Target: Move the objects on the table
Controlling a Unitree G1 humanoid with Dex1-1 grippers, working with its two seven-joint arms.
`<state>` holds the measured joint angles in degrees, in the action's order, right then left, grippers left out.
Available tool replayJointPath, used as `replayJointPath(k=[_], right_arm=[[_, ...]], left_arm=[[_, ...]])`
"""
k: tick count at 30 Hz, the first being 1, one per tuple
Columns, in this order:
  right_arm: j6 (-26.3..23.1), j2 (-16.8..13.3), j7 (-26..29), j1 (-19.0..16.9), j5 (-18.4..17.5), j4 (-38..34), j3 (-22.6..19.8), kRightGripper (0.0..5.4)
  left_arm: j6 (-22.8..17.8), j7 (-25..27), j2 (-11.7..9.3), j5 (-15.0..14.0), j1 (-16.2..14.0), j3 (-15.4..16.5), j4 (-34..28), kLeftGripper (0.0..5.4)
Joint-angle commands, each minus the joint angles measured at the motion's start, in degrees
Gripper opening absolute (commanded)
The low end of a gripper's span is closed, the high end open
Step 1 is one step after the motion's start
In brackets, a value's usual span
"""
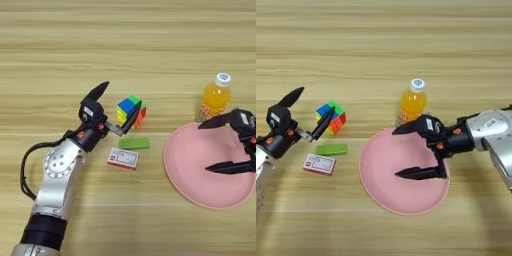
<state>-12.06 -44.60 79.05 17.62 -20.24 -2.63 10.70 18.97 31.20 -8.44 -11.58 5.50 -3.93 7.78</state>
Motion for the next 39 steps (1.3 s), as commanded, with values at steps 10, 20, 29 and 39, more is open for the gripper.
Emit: replayJointPath(k=[10, 20, 29, 39], right_arm=[[-2.0, 7.1, -13.2, -2.5, -10.3, -10.2, -12.2, 5.4], [-0.1, 10.4, -25.4, -3.7, -10.8, -13.1, -19.2, 5.4], [-3.0, 11.7, -36.6, -6.5, -3.7, -15.6, -17.2, 5.4], [-4.7, 15.0, -44.1, -6.6, 1.8, -9.4, -14.2, 5.4]], left_arm=[[0.3, 0.4, -0.7, 0.7, -0.2, -0.5, 0.0, 5.39], [0.5, 0.4, -0.8, 0.7, 0.3, -0.3, 0.3, 5.39], [0.7, 0.4, -1.0, 0.7, 0.6, -0.1, 0.7, 5.39], [1.1, 0.3, -1.0, 0.5, 0.9, 0.0, 1.3, 5.39]])
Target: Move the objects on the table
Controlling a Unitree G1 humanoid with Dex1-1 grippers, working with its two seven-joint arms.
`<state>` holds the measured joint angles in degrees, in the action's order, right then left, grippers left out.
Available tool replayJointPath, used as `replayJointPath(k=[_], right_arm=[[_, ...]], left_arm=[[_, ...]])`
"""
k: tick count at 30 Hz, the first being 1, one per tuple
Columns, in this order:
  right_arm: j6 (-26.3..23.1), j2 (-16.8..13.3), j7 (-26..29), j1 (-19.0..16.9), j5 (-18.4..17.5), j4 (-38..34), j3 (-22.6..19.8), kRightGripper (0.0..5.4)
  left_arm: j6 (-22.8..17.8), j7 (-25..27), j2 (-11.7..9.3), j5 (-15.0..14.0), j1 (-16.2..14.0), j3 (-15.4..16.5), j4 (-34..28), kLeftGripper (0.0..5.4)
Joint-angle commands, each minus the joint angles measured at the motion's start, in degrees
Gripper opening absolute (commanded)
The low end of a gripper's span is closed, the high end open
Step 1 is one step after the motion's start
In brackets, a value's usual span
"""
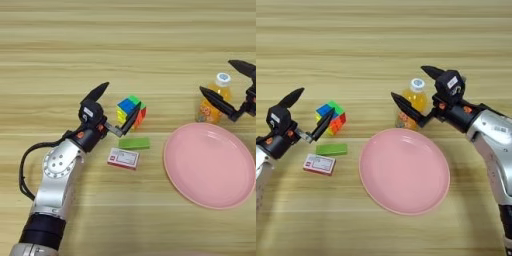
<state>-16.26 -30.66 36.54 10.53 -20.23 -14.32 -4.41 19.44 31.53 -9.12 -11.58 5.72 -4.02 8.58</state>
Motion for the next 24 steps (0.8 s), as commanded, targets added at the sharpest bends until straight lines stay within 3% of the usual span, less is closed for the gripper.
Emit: replayJointPath(k=[1, 12, 17, 24], right_arm=[[-0.3, 1.3, -2.0, 0.6, 2.3, 3.0, 1.0, 5.4], [0.6, 3.2, -4.9, 2.6, 5.5, 11.0, 1.3, 5.4], [-3.2, 4.4, -3.1, 3.0, 3.0, 13.1, 1.4, 5.4], [-7.1, 5.9, -2.3, 5.1, -0.8, 16.1, -0.2, 4.67]], left_arm=[[0.6, 0.0, -0.4, 0.5, 0.7, 0.1, 0.5, 5.39], [0.8, 0.3, -0.3, 0.3, 0.5, 0.2, 0.6, 5.39], [0.9, 0.4, -0.3, 0.2, 0.6, 0.2, 0.6, 5.39], [1.0, 0.5, -0.2, 0.2, 0.7, 0.2, 0.8, 5.4]])
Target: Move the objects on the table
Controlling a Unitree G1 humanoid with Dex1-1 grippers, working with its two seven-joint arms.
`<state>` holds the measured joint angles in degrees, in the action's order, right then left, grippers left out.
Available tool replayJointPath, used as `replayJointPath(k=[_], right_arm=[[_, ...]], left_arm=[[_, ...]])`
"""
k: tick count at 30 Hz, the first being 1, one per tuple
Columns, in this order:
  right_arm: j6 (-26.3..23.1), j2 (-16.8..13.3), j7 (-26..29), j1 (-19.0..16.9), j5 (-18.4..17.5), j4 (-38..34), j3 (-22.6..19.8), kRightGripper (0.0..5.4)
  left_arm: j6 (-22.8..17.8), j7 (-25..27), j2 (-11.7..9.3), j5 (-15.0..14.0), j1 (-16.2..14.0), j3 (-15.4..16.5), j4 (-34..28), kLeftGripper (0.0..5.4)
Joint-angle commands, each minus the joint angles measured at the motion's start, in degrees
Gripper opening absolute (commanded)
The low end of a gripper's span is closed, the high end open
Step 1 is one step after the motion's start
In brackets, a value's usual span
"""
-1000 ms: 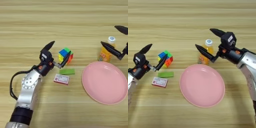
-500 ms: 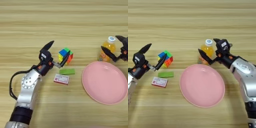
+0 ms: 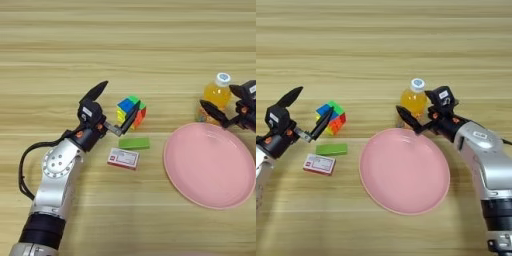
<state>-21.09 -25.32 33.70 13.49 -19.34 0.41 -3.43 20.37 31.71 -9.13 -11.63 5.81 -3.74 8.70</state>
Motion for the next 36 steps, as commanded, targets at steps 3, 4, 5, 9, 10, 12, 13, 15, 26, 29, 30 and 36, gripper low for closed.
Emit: replayJointPath(k=[3, 4, 5, 9, 10, 12, 13, 15, 26, 29, 30, 36], right_arm=[[-1.9, 0.4, 0.4, 3.1, -1.3, 3.0, -1.5, 4.33], [-1.6, 0.4, 0.5, 3.3, -1.0, 3.4, -1.4, 4.28], [-1.3, 0.3, 0.5, 3.4, -0.6, 3.8, -1.3, 4.09], [-0.2, 0.3, 0.5, 3.8, 0.2, 4.7, -0.9, 3.67], [-0.1, 0.4, 0.5, 3.9, 0.3, 4.8, -0.9, 3.63], [0.1, 0.6, 0.6, 4.1, 0.4, 4.9, -0.9, 3.63], [0.2, 0.6, 0.6, 4.1, 0.5, 4.9, -0.9, 3.63], [0.2, 0.6, 0.5, 4.3, 0.5, 4.8, -0.9, 3.63], [2.5, 1.6, 0.5, 4.7, 1.5, 2.0, 0.1, 3.63], [1.9, 2.0, 0.4, 5.4, 1.5, 0.0, 0.8, 3.63], [1.7, 2.2, 0.4, 5.8, 1.5, -0.8, 1.2, 3.63], [0.7, 3.4, -0.1, 8.6, 1.7, -2.6, 2.5, 3.63]], left_arm=[[0.2, 0.3, -0.2, 0.2, 0.6, -0.1, 0.8, 5.4], [0.2, 0.3, -0.2, 0.2, 0.6, -0.1, 0.8, 5.4], [0.2, 0.3, -0.2, 0.2, 0.7, -0.1, 0.9, 5.4], [0.3, 0.3, -0.1, 0.2, 0.8, -0.1, 1.1, 5.4], [0.3, 0.3, -0.1, 0.2, 0.9, -0.1, 1.1, 5.4], [0.3, 0.3, -0.1, 0.2, 0.9, -0.1, 1.2, 5.4], [0.4, 0.3, -0.1, 0.2, 0.9, -0.1, 1.2, 5.4], [0.4, 0.3, -0.1, 0.2, 0.9, -0.1, 1.3, 5.4], [0.5, 0.3, -0.1, 0.1, 0.8, 0.0, 1.2, 5.4], [0.5, 0.3, -0.1, 0.1, 0.8, 0.0, 1.3, 5.4], [0.5, 0.3, -0.1, 0.1, 0.8, 0.0, 1.3, 5.4], [0.6, 0.3, 0.0, 0.1, 0.8, 0.0, 1.3, 5.4]])
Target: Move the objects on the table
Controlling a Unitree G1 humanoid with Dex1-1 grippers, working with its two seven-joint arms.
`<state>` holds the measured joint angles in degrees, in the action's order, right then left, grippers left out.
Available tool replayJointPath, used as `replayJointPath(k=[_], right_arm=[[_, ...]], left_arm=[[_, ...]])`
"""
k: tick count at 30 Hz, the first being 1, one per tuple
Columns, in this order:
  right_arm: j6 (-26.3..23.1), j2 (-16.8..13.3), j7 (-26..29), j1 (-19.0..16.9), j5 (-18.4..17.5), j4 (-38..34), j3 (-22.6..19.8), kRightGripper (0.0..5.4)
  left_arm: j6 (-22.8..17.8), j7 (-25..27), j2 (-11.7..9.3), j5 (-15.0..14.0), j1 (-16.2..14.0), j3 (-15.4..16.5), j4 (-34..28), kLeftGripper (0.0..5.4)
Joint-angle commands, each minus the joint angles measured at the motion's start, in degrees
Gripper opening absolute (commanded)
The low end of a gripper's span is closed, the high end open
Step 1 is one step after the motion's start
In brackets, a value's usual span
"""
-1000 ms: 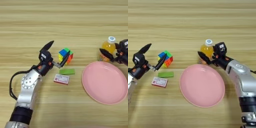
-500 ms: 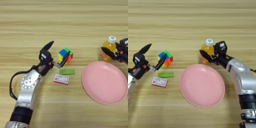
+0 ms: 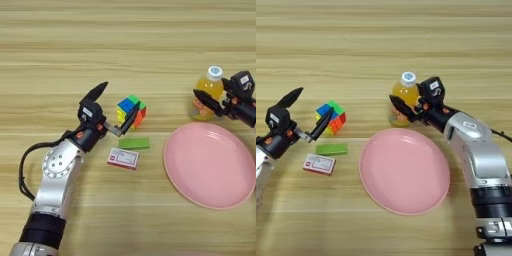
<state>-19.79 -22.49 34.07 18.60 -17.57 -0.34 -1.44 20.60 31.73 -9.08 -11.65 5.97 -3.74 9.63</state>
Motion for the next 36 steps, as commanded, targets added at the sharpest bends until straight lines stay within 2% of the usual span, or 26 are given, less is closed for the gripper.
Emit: replayJointPath(k=[1, 8, 17, 36], right_arm=[[-0.6, 0.9, -0.5, 3.9, -0.1, -1.9, 0.7, 3.63], [0.4, 2.9, -1.1, 6.3, 1.4, 0.0, 2.6, 3.63], [3.0, 7.2, -2.4, 8.7, 3.7, 5.4, 4.6, 3.63], [12.1, 12.3, -3.5, 11.5, 8.9, 17.0, 6.7, 3.63]], left_arm=[[0.4, 0.2, -0.1, 0.1, 0.6, -0.1, 0.4, 5.4], [0.4, 0.0, 0.1, 0.2, 0.3, -0.2, 0.3, 5.4], [0.4, 0.0, 0.1, 0.2, 0.3, -0.1, 0.3, 5.4], [0.6, 0.1, 0.2, 0.2, 0.2, 0.1, 0.6, 5.4]])
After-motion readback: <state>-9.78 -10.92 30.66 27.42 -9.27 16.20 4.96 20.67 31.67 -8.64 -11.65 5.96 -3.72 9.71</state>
